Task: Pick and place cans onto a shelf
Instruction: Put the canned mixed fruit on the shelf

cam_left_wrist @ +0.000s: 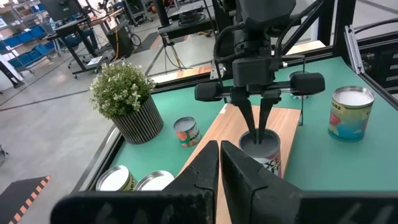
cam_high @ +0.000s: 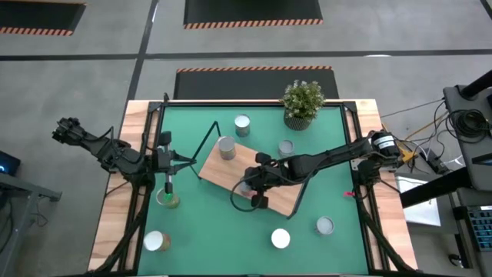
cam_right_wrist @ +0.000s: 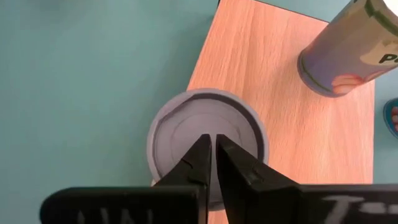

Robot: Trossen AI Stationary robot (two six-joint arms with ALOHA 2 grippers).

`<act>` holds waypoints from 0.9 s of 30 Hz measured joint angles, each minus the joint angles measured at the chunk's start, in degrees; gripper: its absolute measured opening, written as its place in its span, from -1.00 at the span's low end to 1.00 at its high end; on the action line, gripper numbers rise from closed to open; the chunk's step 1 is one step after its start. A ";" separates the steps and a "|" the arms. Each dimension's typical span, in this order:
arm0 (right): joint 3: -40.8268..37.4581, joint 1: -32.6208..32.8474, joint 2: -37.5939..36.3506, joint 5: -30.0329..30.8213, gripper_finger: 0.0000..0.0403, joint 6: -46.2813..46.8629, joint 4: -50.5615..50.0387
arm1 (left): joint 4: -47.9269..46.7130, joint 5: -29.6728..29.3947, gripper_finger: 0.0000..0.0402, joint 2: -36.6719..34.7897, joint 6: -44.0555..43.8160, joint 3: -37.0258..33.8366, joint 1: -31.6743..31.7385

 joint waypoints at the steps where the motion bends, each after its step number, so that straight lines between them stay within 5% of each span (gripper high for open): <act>1: -0.08 0.00 0.00 0.00 -0.94 -0.02 -0.02 | 0.02 -0.01 -1.00 0.00 0.00 0.00 0.00; 27: -0.23 -0.01 -0.28 -6.12 -0.94 -0.50 -6.27 | 0.00 0.01 -1.00 0.00 -0.02 0.00 0.00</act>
